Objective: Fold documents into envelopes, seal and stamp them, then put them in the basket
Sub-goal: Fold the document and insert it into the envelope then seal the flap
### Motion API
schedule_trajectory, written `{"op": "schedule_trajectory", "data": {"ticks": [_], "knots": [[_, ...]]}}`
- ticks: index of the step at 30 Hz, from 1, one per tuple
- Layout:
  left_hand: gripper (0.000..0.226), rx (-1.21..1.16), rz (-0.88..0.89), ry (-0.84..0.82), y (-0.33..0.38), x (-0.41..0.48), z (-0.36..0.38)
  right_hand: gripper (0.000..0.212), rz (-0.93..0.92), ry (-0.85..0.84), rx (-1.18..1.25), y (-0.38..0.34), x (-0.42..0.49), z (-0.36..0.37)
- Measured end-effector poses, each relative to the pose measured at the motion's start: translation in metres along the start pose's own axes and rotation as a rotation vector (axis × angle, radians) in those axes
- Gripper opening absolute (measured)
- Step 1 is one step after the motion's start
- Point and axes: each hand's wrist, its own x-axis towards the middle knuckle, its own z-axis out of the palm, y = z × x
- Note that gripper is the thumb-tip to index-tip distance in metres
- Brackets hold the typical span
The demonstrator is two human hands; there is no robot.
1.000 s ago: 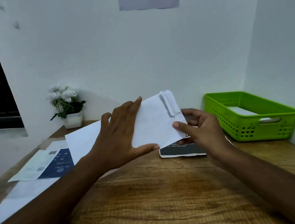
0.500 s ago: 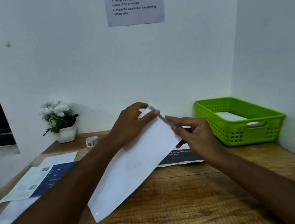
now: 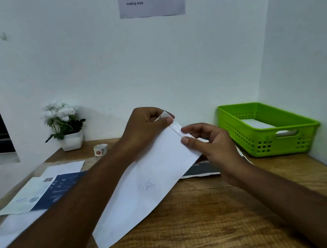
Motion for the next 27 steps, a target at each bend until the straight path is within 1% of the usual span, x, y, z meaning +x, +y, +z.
{"op": "schedule_trajectory", "data": {"ticks": [2, 3, 7, 10, 14, 18, 21, 24, 27], "knots": [[0.004, 0.054, 0.031, 0.01, 0.004, 0.0, -0.001, 0.028, 0.028, 0.01, 0.044, -0.003, 0.0, 0.0], [0.007, 0.106, 0.053, 0.012, 0.006, 0.0, -0.001, 0.029, 0.043, 0.014, 0.05, -0.004, 0.0, 0.0], [0.015, 0.3, 0.131, -0.009, 0.013, 0.0, -0.003, 0.021, 0.102, 0.0, 0.04, -0.004, -0.002, 0.002], [0.013, 0.328, 0.159, -0.004, 0.013, 0.0, -0.006, 0.02, 0.162, -0.036, 0.095, -0.006, -0.002, 0.002], [0.006, 0.265, 0.17, 0.071, 0.012, 0.002, -0.014, 0.027, 0.235, -0.107, 0.247, -0.01, 0.0, 0.001], [0.003, 0.145, 0.123, 0.113, 0.014, -0.001, -0.026, 0.015, 0.283, -0.081, 0.296, -0.009, 0.001, 0.001], [0.008, 0.079, 0.067, 0.105, 0.015, -0.002, -0.033, 0.011, 0.262, -0.052, 0.313, -0.01, 0.0, 0.003], [0.01, -0.004, 0.006, 0.105, 0.012, 0.0, -0.037, 0.013, 0.227, -0.03, 0.337, -0.012, 0.0, 0.003], [0.01, -0.117, -0.071, 0.098, 0.011, -0.002, -0.035, 0.013, 0.207, 0.031, 0.326, -0.014, 0.001, 0.005]]}}
